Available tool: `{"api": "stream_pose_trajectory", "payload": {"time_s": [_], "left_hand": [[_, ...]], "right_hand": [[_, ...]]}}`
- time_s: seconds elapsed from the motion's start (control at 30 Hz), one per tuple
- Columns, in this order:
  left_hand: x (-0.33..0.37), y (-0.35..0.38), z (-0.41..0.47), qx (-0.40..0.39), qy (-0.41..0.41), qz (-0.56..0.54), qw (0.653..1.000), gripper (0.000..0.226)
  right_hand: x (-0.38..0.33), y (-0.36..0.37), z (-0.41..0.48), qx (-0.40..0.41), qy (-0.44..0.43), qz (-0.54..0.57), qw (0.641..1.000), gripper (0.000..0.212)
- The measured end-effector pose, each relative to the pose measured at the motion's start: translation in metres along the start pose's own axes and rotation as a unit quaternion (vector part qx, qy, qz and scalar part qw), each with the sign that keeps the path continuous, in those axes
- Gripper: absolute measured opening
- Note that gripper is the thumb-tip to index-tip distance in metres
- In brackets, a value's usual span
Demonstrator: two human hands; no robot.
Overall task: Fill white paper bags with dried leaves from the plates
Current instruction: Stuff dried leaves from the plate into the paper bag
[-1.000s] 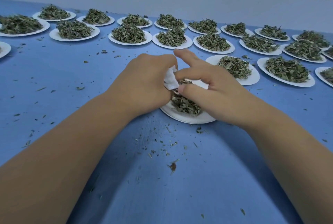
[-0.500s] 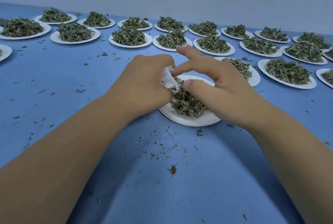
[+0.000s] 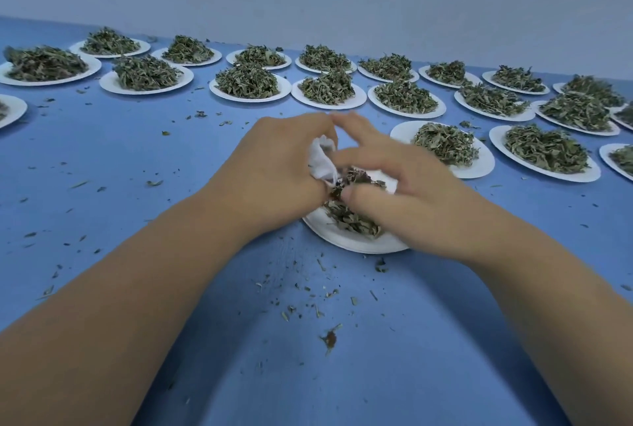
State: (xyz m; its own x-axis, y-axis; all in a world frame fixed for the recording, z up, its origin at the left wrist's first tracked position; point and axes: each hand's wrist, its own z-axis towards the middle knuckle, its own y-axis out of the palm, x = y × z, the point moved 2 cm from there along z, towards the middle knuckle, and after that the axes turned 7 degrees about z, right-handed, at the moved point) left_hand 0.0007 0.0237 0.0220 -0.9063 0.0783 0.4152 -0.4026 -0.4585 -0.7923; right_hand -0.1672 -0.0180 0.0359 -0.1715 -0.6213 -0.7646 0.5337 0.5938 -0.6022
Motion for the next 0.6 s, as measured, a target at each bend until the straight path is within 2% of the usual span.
{"api": "stream_pose_trajectory", "payload": {"time_s": [0.07, 0.13, 0.17, 0.27, 0.33, 0.4, 0.47, 0.6], "left_hand": [[-0.009, -0.008, 0.003, 0.062, -0.046, -0.018, 0.997, 0.028], [-0.016, -0.013, 0.006, 0.110, -0.096, -0.043, 0.988, 0.028], [-0.017, -0.014, 0.007, 0.128, -0.113, -0.057, 0.984, 0.027], [-0.023, -0.010, 0.006, 0.144, -0.136, -0.100, 0.975, 0.029], [-0.029, -0.006, 0.004, 0.101, -0.159, -0.118, 0.975, 0.033], [-0.035, -0.002, 0.003, 0.023, -0.181, -0.105, 0.978, 0.041], [-0.039, -0.001, 0.002, -0.040, -0.184, -0.085, 0.978, 0.043], [-0.037, -0.007, 0.000, -0.140, -0.181, -0.050, 0.972, 0.038]], "right_hand": [[0.002, -0.011, -0.001, 0.105, -0.006, 0.018, 0.994, 0.030], [0.008, -0.018, -0.003, 0.161, -0.005, -0.036, 0.986, 0.021], [0.011, -0.017, -0.003, 0.154, 0.005, -0.079, 0.985, 0.023], [0.018, -0.005, 0.002, 0.044, 0.014, -0.202, 0.978, 0.054], [0.024, 0.003, 0.005, -0.017, 0.027, -0.241, 0.970, 0.067], [0.030, 0.006, 0.007, -0.046, 0.052, -0.239, 0.968, 0.067], [0.034, 0.007, 0.008, -0.053, 0.052, -0.238, 0.968, 0.059], [0.032, 0.004, 0.012, -0.004, 0.018, -0.219, 0.976, 0.032]]}}
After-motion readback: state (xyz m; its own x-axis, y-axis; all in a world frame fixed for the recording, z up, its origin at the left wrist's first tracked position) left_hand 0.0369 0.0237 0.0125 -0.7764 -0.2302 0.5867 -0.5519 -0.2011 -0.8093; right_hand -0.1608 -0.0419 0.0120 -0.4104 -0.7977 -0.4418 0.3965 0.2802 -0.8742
